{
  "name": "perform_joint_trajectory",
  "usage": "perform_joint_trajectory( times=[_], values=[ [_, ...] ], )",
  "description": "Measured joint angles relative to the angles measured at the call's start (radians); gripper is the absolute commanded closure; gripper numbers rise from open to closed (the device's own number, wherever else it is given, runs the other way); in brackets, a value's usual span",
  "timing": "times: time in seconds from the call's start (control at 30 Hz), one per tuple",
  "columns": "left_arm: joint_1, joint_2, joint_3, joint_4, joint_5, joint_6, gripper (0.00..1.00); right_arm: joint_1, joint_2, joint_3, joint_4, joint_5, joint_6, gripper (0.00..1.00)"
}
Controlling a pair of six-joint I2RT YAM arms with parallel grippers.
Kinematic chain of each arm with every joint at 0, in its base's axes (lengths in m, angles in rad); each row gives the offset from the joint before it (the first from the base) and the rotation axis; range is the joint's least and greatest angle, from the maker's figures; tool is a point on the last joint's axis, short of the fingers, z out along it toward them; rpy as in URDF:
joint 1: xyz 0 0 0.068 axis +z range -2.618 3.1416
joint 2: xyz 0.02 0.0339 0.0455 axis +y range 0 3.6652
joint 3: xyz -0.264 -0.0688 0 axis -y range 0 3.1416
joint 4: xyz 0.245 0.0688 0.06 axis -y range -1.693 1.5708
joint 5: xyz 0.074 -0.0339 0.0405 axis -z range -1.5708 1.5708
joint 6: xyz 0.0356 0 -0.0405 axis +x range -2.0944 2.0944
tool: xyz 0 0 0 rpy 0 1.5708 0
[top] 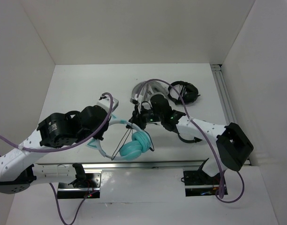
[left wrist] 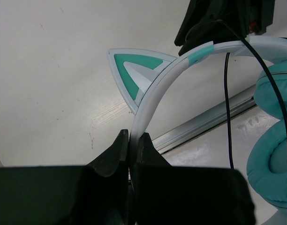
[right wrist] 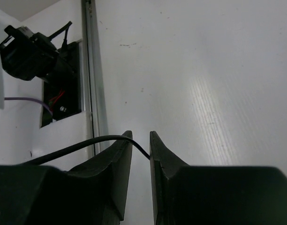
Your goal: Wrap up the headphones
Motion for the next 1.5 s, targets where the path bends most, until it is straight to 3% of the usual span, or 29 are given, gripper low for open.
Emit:
perform_joint_trajectory(
  times=[0.33, 0.77, 1.03, 1.23, 1.5],
  values=[
    [0.0, 0.0, 0.067, -0.039, -0.052, -0.103, 1.0, 0.022, 0.013, -0.067, 0.267, -0.007, 0.126, 0.7],
    [0.0, -0.027, 0.086, -0.037, -0.055, -0.22, 1.0, 0.05, 0.356, -0.015, 0.506, 0.062, 0.244, 0.66],
    [0.0, -0.026, 0.159, -0.041, -0.091, -0.272, 1.0, 0.034, 0.496, 0.02, 0.6, 0.08, 0.295, 0.69],
    [0.0, -0.026, 0.182, -0.05, -0.131, -0.299, 1.0, -0.008, 0.505, -0.039, 0.657, 0.08, 0.319, 0.82],
    [0.0, -0.03, 0.182, -0.08, -0.204, -0.369, 1.0, -0.014, 0.515, -0.141, 0.718, 0.075, 0.332, 0.81]
  ],
)
